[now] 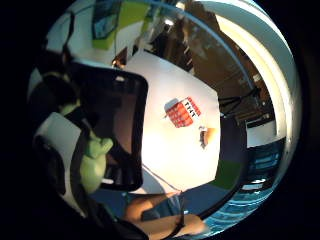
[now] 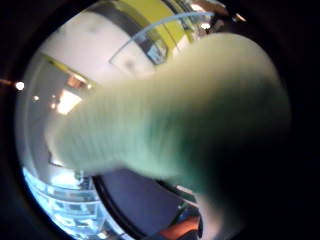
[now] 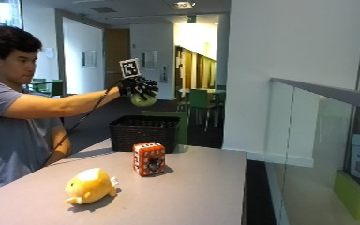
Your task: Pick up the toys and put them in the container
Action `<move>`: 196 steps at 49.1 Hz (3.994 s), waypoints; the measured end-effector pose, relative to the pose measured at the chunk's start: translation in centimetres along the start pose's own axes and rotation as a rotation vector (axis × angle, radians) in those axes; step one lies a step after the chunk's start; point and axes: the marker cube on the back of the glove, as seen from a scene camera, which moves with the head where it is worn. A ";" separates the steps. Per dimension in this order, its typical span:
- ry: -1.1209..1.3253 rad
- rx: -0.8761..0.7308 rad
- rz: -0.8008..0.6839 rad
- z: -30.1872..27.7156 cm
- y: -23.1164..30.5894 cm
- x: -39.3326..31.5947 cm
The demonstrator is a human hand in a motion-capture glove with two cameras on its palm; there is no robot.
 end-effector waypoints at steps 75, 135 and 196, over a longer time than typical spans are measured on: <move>0.256 -0.215 0.327 13.5 1.0 27.5; 0.215 0.143 0.279 -4.1 -2.6 19.3; 0.245 -0.048 -0.039 -1.8 -0.8 1.3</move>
